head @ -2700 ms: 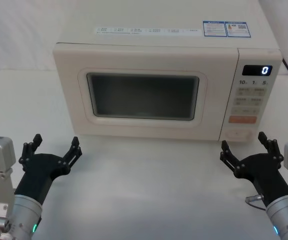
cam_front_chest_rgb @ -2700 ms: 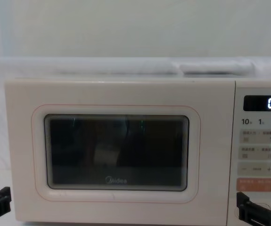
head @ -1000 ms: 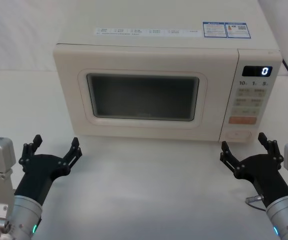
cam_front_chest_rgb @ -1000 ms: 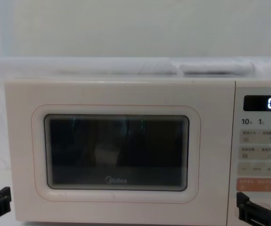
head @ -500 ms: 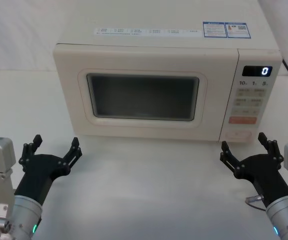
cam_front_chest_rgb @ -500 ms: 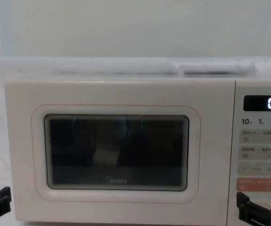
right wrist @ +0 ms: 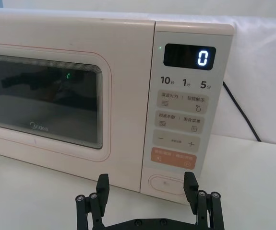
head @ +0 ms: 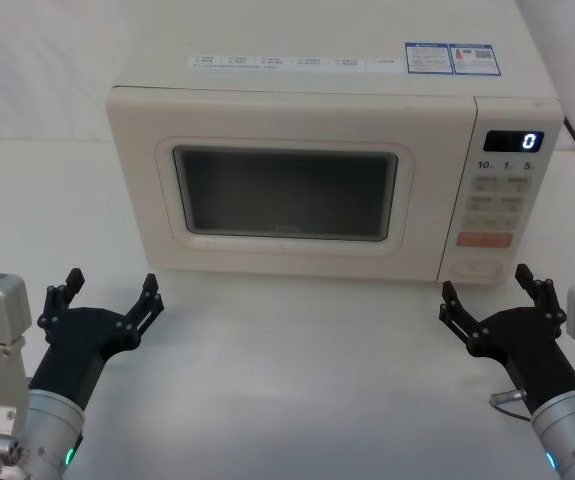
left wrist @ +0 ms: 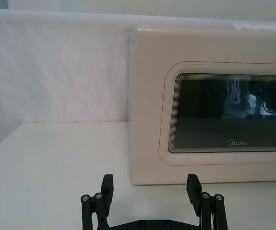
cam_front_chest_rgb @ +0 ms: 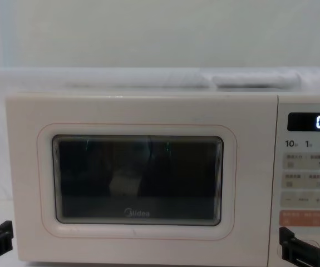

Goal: Press the button to open the microwave door with one hand; close the microwave door with the other hand.

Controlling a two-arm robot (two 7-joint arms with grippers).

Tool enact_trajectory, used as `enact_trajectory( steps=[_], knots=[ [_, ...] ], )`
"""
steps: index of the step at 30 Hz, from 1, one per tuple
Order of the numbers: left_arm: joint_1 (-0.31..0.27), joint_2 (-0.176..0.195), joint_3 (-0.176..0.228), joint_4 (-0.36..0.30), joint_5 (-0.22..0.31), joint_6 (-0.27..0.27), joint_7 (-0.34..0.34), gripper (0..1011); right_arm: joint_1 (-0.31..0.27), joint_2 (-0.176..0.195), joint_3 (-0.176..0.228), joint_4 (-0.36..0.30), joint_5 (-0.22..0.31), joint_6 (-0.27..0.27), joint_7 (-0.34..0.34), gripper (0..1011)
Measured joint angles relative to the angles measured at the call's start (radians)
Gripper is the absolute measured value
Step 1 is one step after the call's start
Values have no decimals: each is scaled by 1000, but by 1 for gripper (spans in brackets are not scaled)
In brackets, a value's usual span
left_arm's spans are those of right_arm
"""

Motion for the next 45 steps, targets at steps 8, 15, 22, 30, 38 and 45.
enact_trajectory(
  steps=[8, 15, 22, 30, 38, 45],
  knots=[
    [0, 0, 0, 0, 0, 0, 0, 1001, 0, 0, 0, 0, 0, 0, 0, 1002],
    [0, 0, 0, 0, 0, 0, 0, 1001, 0, 0, 0, 0, 0, 0, 0, 1002],
    [0, 0, 0, 0, 0, 0, 0, 1001, 0, 0, 0, 0, 0, 0, 0, 932],
    [0, 0, 0, 0, 0, 0, 0, 1001, 0, 0, 0, 0, 0, 0, 0, 718],
    [0, 0, 0, 0, 0, 0, 0, 1001, 0, 0, 0, 0, 0, 0, 0, 481],
    [0, 0, 0, 0, 0, 0, 0, 1001, 0, 0, 0, 0, 0, 0, 0, 210]
  ],
)
